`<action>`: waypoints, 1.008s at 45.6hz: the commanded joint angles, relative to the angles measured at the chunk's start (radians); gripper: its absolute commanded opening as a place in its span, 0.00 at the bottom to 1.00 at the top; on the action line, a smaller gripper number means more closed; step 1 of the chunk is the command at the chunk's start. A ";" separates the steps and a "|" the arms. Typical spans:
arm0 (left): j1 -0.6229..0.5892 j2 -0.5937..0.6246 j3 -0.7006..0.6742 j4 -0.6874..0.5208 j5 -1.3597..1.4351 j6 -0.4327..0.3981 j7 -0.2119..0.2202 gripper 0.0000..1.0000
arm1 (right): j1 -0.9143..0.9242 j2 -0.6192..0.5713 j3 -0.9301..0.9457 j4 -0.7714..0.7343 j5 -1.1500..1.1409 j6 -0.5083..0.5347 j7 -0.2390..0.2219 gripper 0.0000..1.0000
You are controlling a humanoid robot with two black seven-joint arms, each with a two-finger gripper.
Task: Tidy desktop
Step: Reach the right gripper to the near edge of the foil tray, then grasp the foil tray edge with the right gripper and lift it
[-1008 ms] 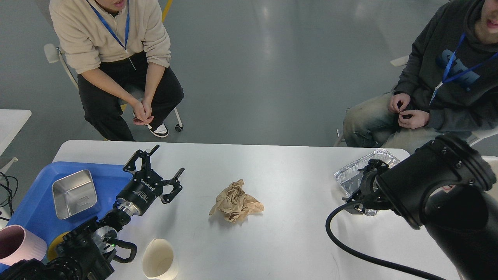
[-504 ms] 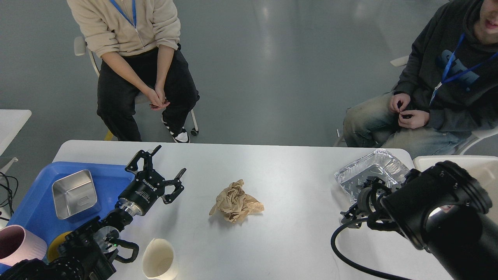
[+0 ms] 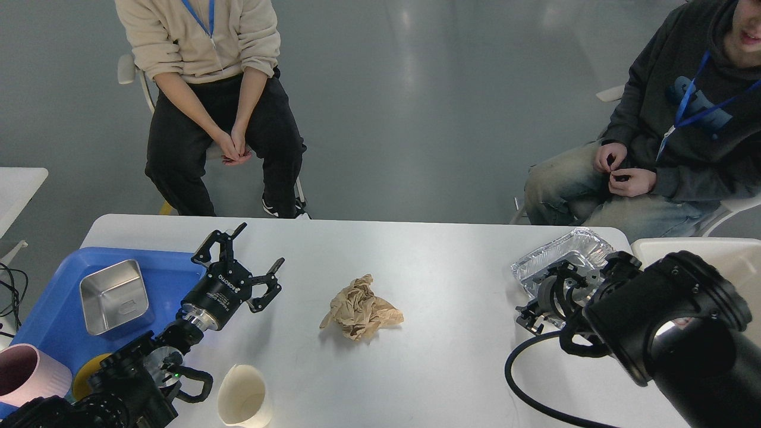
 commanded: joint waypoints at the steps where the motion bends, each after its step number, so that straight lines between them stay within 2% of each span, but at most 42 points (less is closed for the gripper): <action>1: 0.000 0.000 0.001 0.000 0.000 0.000 0.000 0.98 | -0.028 -0.006 -0.005 0.033 0.000 -0.033 -0.002 0.36; 6: 0.000 0.000 0.001 0.000 0.001 0.000 -0.001 0.98 | -0.032 -0.006 -0.004 0.038 0.000 -0.038 -0.002 0.25; 8: 0.000 0.000 0.001 0.000 0.001 0.000 0.000 0.98 | -0.032 -0.006 -0.005 0.038 0.000 -0.038 0.000 0.04; 9: 0.000 0.000 0.001 0.000 0.000 0.000 0.000 0.98 | -0.032 -0.005 -0.005 0.038 0.000 -0.038 0.000 0.00; 23: 0.018 -0.001 0.003 0.000 0.001 0.000 0.000 0.98 | -0.008 0.006 -0.014 0.014 -0.026 -0.024 -0.002 0.00; 28: 0.018 -0.001 0.001 -0.001 0.001 0.000 0.000 0.98 | 0.015 -0.002 -0.053 -0.032 -0.078 0.017 -0.002 0.00; 34: 0.018 0.005 -0.002 -0.001 0.001 0.000 0.000 0.98 | 0.046 -0.015 -0.134 -0.117 -0.121 0.125 -0.002 0.00; 38: 0.017 0.008 -0.002 -0.001 0.001 0.000 0.000 0.98 | 0.069 -0.012 -0.247 -0.206 -0.155 0.272 -0.002 0.00; 46: 0.017 0.008 -0.002 -0.001 0.001 -0.003 0.000 0.98 | 0.086 -0.009 -0.543 -0.327 -0.210 0.631 0.003 0.00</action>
